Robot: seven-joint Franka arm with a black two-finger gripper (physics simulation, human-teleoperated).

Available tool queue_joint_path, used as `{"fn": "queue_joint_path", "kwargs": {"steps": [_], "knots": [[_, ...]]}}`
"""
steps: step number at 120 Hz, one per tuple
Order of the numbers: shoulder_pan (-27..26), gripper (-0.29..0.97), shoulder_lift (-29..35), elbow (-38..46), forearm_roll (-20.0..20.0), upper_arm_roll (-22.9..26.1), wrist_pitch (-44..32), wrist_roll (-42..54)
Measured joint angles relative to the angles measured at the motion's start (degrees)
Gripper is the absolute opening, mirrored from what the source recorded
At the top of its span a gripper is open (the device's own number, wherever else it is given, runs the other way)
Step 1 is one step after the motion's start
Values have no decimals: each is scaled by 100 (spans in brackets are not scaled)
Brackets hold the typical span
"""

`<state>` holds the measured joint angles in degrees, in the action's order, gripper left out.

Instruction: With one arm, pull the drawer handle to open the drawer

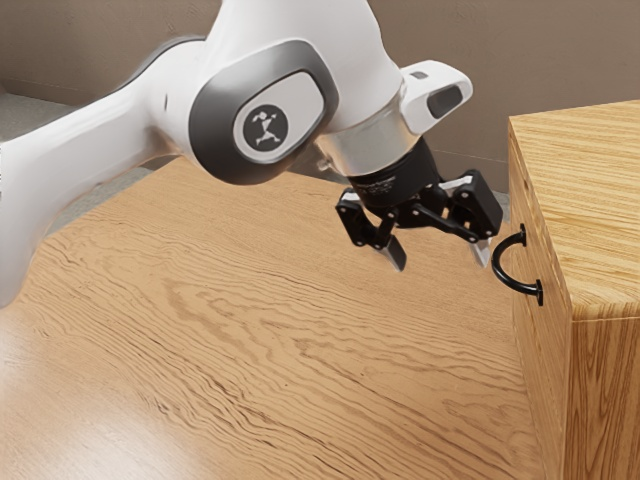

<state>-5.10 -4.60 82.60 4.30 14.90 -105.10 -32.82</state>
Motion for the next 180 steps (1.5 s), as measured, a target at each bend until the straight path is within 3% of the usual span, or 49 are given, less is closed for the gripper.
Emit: {"fn": "queue_joint_path", "kwargs": {"steps": [61,180], "knots": [[72,68,32,524,464,-92,-832,-160],[23,68,232,1029,545,-72,-1140,-261]]}}
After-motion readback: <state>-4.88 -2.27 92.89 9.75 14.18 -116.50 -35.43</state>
